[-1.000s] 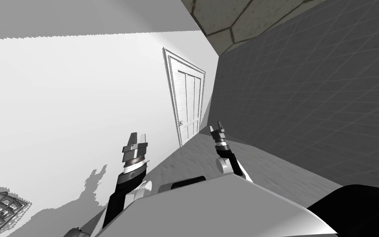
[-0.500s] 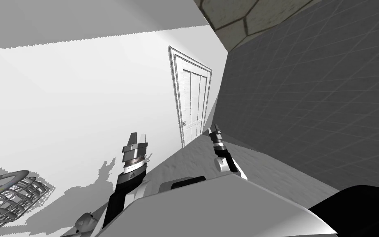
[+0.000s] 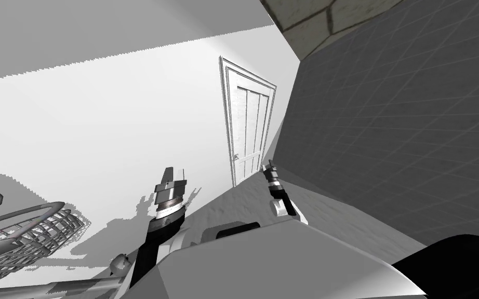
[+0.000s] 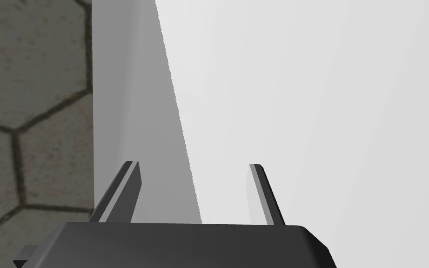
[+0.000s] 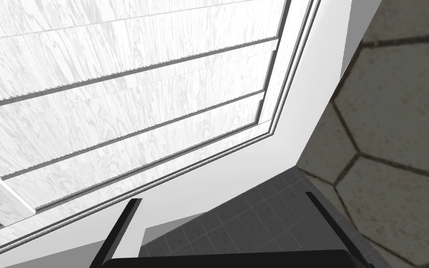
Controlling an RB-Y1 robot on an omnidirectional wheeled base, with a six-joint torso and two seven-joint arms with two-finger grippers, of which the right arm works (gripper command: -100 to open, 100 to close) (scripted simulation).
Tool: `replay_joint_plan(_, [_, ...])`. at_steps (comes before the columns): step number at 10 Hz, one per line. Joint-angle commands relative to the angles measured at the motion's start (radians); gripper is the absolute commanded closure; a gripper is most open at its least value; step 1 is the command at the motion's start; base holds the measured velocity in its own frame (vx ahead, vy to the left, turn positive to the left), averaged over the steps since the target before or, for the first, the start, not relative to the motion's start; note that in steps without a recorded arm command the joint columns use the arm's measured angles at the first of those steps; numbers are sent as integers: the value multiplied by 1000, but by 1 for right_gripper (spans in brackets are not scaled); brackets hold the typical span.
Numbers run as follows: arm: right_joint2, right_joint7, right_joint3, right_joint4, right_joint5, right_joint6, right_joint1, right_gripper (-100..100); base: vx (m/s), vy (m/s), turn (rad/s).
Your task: Pull the door open
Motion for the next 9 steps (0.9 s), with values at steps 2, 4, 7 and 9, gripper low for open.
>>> replay_joint_plan(2, [-7,2,-3,59,-3,-14,-14,-100,71,-40,110])
replay_joint_plan(4, [-15,6,-6,134,-7,-33,-38,-100,61,-38,165])
replay_joint_plan(7, [-22,9,-9,214,-10,-53,-62,-100,64,-38,134])
replay_joint_plan(9, [-29,13,-13,292,-14,-72,-87,-100,71,-44,222])
